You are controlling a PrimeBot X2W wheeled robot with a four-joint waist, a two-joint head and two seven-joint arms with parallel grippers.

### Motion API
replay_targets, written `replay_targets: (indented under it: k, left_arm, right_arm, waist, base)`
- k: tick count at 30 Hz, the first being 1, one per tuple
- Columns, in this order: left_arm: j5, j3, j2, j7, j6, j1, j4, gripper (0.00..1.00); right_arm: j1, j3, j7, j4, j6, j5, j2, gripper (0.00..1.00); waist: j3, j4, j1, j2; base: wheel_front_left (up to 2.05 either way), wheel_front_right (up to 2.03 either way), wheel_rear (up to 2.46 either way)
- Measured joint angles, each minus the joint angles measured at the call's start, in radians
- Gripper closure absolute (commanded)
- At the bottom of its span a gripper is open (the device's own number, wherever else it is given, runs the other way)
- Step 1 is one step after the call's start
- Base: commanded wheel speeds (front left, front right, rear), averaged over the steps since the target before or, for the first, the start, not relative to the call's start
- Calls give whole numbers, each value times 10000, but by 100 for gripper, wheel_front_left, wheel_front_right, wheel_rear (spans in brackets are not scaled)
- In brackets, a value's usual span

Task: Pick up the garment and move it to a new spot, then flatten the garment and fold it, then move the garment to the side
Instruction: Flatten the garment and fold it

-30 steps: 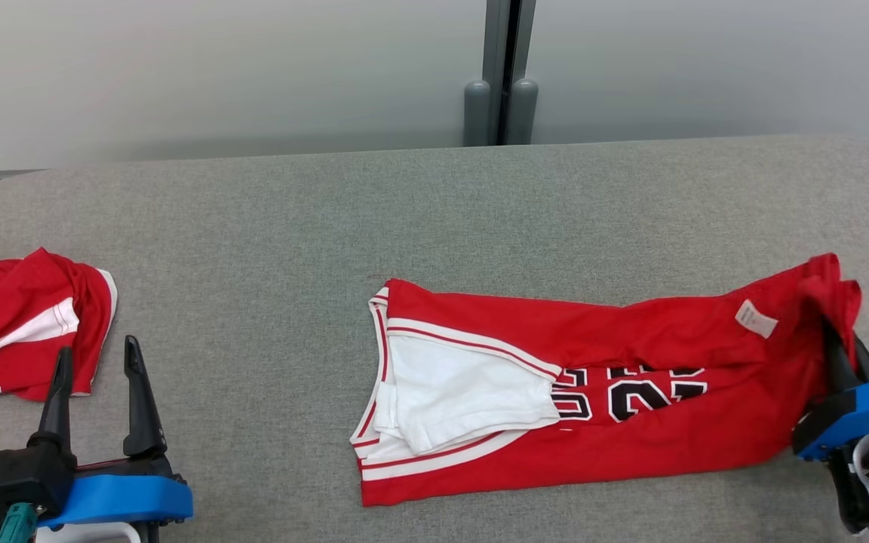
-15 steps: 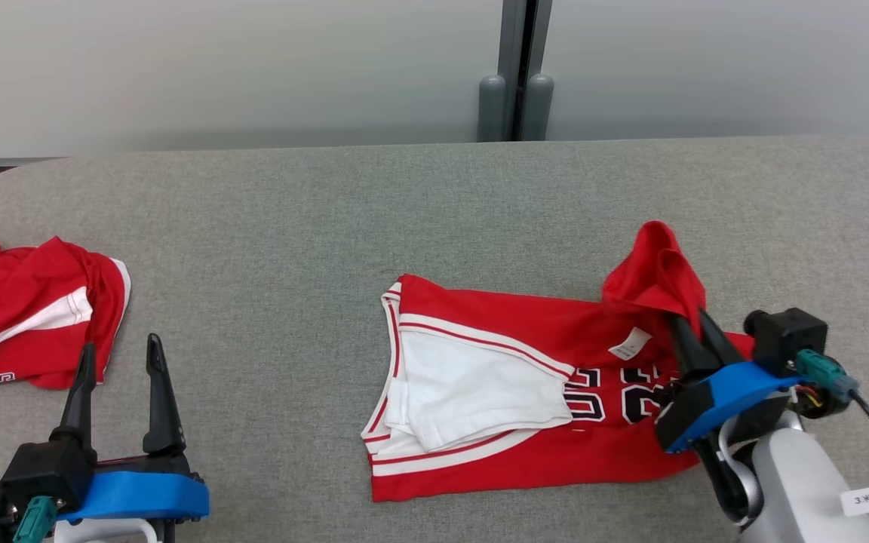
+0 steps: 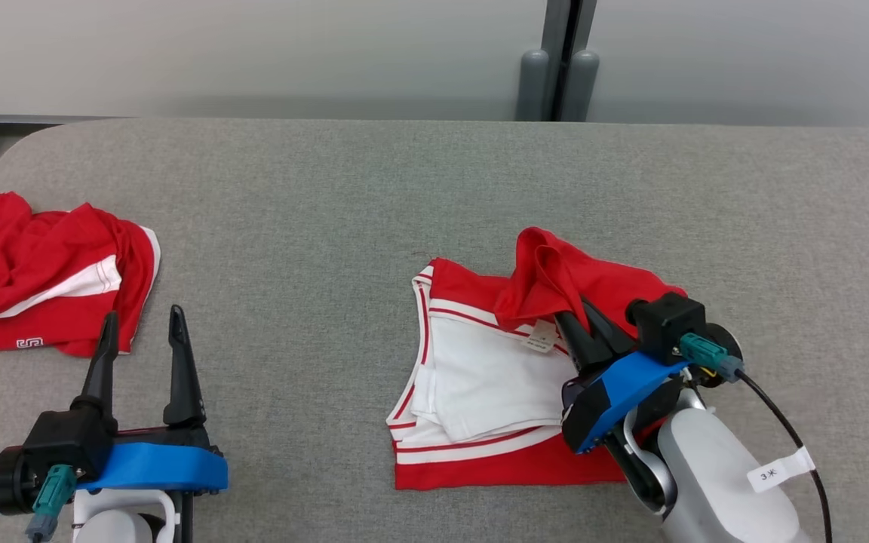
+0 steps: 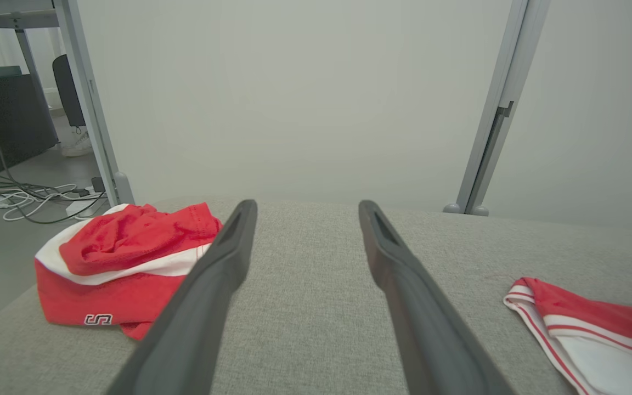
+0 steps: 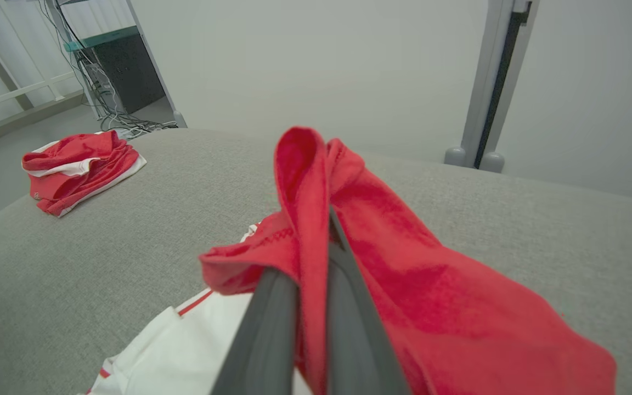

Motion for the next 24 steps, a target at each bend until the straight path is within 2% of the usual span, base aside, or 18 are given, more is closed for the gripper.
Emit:
replay_targets:
  k: [13,14,15,19,24]
  left_arm:
    - [-228,-556,-19,0,-29,-390,295,0]
    - [-228,-573,-21,2,-29,-390,309,0]
    - [-232,-577,-23,0,-29,-390,320,0]
    - [-257,-502,-23,2,-29,-378,337,0]
    - [-253,-385,-25,2,-29,-279,347,0]
  right_arm:
    - [-933,1854,-397,1214,0,1329,31,100]
    - [-965,1914,-447,1313,0,1394,29,53]
    - [-999,1988,-466,1425,0,1494,31,0]
    - [-1117,2178,-688,1689,0,1624,35,0]
    - [-1214,1898,-986,1628,0,1354,35,0]
  waist:
    - [242,711,0,0]
    - [236,729,0,0]
    - [227,738,0,0]
    - [181,641,0,0]
    - [36,364,0,0]
  base:
    - [0,0,0]
    - [0,0,0]
    - [0,0,0]
    - [0,0,0]
    - [0,0,0]
